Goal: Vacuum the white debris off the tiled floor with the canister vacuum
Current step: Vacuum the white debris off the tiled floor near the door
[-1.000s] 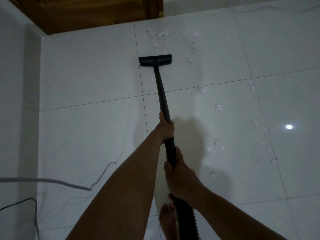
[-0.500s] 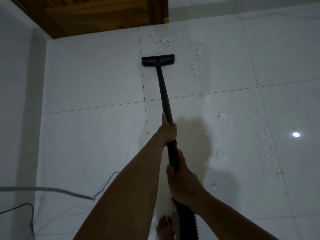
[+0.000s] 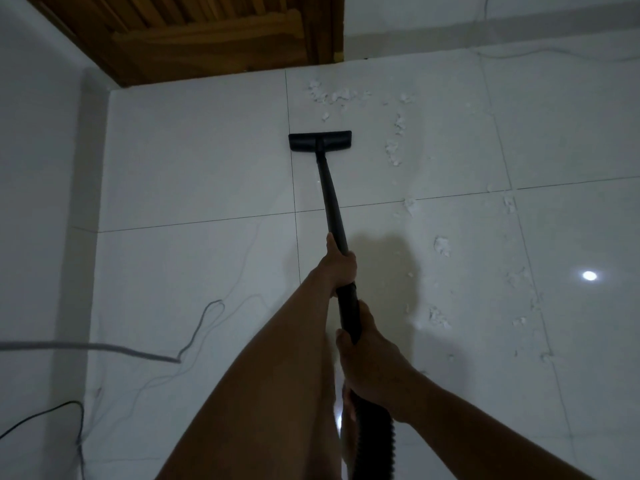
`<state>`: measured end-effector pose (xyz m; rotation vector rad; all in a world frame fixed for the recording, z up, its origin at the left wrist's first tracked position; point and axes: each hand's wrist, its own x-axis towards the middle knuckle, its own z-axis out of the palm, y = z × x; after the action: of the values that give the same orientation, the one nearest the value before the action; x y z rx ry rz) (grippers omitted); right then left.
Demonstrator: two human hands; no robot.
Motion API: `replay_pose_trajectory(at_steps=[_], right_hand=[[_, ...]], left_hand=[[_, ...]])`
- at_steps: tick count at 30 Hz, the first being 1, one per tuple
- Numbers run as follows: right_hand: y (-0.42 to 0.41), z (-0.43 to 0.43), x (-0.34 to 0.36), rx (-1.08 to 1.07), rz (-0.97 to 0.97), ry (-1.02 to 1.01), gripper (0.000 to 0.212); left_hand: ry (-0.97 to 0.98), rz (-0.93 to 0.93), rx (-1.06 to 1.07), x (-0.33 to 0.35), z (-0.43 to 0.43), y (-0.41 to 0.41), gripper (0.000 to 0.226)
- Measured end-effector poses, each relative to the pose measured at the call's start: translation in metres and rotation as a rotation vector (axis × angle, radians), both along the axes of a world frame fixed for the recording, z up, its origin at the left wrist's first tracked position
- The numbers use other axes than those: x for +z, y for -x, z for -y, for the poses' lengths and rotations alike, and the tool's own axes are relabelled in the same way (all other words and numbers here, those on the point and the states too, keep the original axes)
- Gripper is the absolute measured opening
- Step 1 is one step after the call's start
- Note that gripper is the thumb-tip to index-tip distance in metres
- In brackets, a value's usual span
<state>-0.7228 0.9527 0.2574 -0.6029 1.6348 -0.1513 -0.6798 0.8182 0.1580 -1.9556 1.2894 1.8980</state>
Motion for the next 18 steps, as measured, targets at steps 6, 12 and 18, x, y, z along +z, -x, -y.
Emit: replay_pose_trajectory(at_steps=[6,12,18], right_hand=[[-0.013,0.027,-0.021,-0.087,0.026,-0.026,0.058],[-0.015,0.061,-0.035,-0.092,0.032,-0.015,0.065],[-0.016,0.085,-0.044,-0.068,0.000,-0.016,0.067]], left_hand=[[0.018,0.007,-0.023,-0.015,0.030,-0.005,0.071],[0.039,-0.004,-0.021,-0.032,0.070,-0.009,0.071],[0.063,-0.020,-0.012,-0.046,0.094,-0.010,0.072]])
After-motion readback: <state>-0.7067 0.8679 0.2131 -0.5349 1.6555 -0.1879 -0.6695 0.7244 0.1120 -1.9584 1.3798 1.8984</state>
